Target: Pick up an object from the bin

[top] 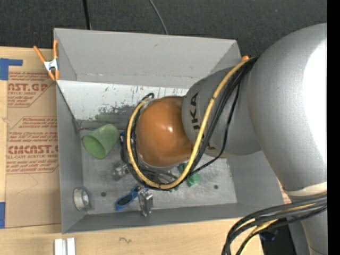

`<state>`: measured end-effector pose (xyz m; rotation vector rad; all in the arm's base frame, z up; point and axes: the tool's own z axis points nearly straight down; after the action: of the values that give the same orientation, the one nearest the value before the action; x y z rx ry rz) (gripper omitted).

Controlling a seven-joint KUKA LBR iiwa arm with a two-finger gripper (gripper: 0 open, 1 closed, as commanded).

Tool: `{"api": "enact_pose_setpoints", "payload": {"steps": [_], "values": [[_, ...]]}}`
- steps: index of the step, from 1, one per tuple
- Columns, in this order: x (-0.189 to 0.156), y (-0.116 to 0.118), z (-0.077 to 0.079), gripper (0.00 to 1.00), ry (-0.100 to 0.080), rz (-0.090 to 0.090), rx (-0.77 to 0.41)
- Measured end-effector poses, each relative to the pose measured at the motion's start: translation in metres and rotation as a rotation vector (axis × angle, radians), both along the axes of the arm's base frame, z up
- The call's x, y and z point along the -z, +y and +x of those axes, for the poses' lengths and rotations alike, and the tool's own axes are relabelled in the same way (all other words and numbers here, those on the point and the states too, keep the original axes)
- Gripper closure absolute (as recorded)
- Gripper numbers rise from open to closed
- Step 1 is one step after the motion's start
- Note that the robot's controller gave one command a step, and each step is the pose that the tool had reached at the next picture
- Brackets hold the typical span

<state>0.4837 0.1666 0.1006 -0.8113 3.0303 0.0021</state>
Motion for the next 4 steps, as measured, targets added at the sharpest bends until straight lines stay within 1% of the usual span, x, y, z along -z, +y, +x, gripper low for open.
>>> {"api": "enact_pose_setpoints", "payload": {"steps": [1,2,3,4], "values": [[0.0,-0.016,-0.003,0.0,-0.001,0.001,0.056],[0.026,-0.008,0.004,0.0,-0.018,0.004,-0.022],[0.026,-0.002,0.003,0.0,-0.016,0.004,-0.129],[0.028,-0.002,0.0,1.0,-0.006,0.002,-0.129]]}}
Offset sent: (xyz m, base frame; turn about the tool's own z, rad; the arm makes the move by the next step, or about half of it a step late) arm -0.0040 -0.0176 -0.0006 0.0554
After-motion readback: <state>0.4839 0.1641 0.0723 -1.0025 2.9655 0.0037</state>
